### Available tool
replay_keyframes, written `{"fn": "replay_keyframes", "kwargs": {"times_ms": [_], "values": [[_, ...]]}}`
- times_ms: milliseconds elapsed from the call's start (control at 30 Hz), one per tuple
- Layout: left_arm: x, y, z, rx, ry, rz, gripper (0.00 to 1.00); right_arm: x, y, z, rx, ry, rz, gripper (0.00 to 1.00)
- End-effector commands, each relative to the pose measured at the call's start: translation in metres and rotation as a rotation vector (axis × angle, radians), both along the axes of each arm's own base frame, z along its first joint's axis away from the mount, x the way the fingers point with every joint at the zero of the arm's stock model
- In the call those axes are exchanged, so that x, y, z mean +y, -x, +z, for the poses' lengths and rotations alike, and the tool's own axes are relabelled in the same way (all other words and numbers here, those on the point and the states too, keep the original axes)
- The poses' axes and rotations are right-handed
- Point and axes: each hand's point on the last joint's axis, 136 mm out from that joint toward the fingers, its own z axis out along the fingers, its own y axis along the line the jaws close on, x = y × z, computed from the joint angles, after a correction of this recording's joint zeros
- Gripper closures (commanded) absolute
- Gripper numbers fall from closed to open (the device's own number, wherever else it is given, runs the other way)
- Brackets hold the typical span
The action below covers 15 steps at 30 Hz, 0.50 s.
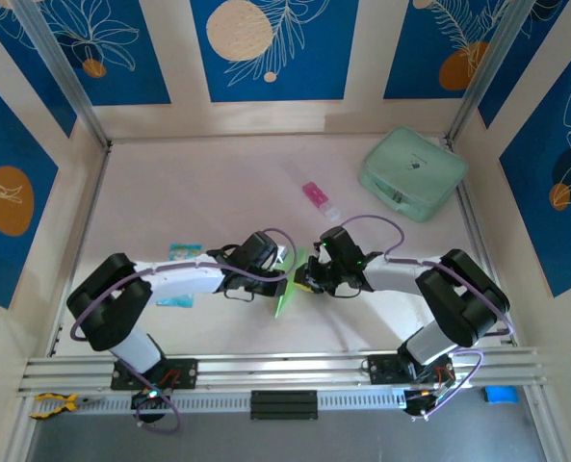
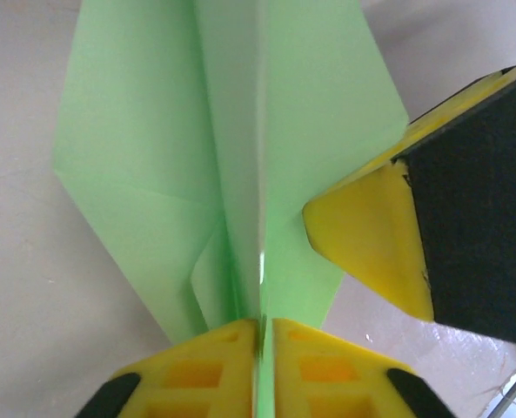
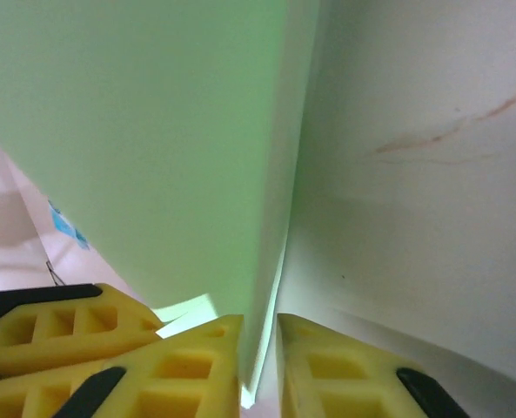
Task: Fold a paper plane with a square sheet of paper (pick it up from the middle)
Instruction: Move a paper plane to the center of the table.
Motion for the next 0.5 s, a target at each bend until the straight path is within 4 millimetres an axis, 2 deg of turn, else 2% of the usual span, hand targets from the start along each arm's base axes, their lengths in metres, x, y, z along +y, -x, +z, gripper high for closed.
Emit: {"fn": "replay_keyframes", "kwargs": {"times_ms": [0,100,167,467], "values": [[-0.004,-0.001,0.024,-0.076,0.054,-0.011,0.76,-0.003,0.003,0.001,0.009,-0.017,-0.003,0.87],[-0.006,-0.005,0.042,-0.126,0.105,-0.002,0.69,-0.002,0.003,0.003,0.005,-0.023,-0.002,0.90],[-0.005,-0.007,0.047,-0.143,0.113,0.000,0.65,-0.003,0.003,0.003,0.006,-0.022,-0.004,0.90],[-0.006,-0.008,0.026,-0.103,0.073,-0.002,0.59,-0.003,0.004,0.000,0.015,-0.019,-0.002,0.91]]}}
